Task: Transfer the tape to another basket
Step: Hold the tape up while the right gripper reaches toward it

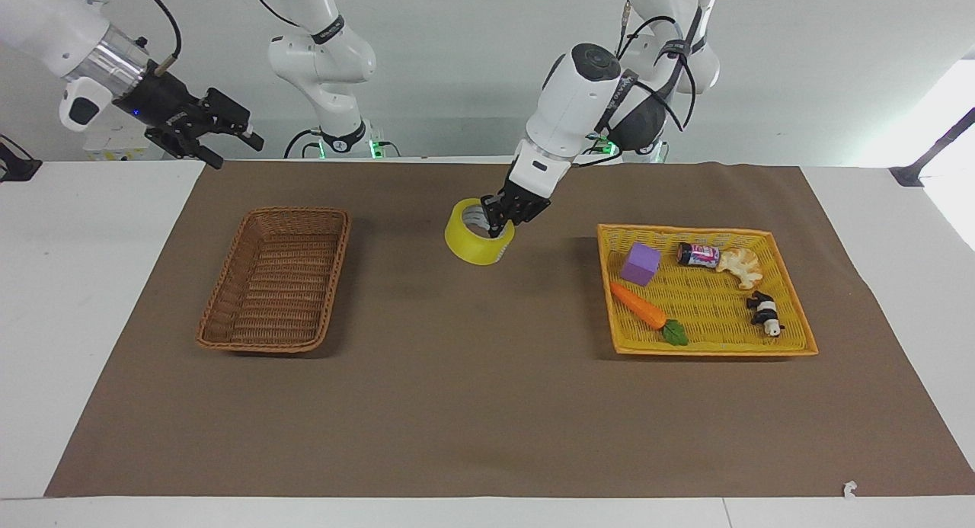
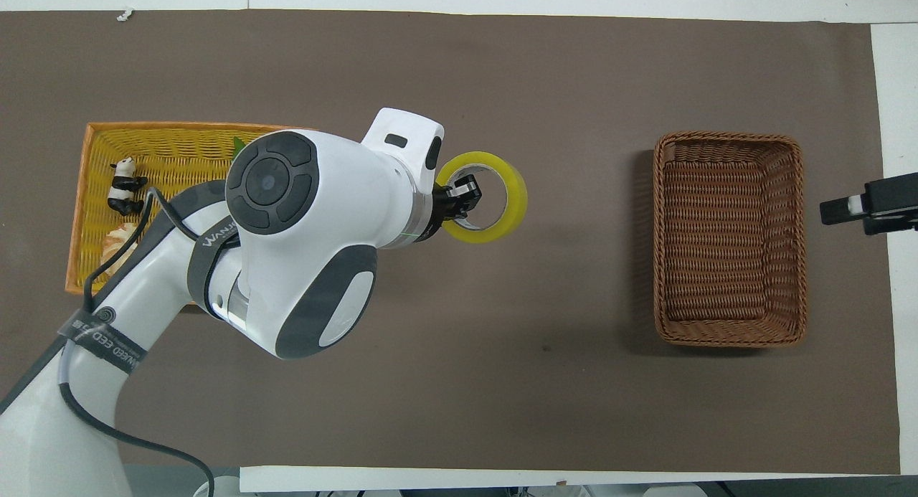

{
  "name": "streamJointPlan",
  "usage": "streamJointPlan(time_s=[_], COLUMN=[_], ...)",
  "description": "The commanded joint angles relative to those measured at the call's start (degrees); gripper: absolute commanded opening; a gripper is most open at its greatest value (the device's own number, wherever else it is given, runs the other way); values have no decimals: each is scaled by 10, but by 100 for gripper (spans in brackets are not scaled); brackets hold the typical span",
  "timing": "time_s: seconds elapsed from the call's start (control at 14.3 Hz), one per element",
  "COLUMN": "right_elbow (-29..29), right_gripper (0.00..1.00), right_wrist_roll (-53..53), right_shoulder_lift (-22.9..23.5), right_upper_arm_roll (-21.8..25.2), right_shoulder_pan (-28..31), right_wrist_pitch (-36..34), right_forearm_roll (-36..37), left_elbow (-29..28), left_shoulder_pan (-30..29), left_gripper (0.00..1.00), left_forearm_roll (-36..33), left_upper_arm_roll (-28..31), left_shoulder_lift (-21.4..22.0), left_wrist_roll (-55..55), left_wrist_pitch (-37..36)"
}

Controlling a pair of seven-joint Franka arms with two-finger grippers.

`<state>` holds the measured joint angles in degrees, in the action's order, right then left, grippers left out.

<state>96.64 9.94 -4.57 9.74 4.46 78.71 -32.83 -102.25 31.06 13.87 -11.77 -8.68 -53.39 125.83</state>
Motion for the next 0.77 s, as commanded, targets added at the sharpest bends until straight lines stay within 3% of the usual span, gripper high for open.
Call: streamJointPlan(time_s=[0.0,0.14,0.21,0.42,0.7], right_elbow=[62,129,145,151,179], right_gripper=[100,100,100,100,100], right_wrist_roll=[36,67,84,126,126], right_shoulder_lift=[-26,-25,-24,12,37], right_upper_arm_roll=[-3,-4,-6,-9,-8], right_shoulder_pan=[1,1,-3,-57,-116], right_wrist_pitch=[8,22,60,105,163], right_forearm_roll=[-53,-154,-171,-188,-275], left_elbow=[16,17,17,16,15], left_shoulder_pan=[3,4,4,4,8], left_gripper=[0,0,0,0,0], left_forearm_roll=[9,8,8,8,8], left_upper_arm_roll=[3,3,3,3,3], left_shoulder_lift=[-5,-5,-5,-5,-4], left_wrist_roll=[0,0,0,-1,-2], left_wrist_pitch=[-12,-12,-12,-14,-14])
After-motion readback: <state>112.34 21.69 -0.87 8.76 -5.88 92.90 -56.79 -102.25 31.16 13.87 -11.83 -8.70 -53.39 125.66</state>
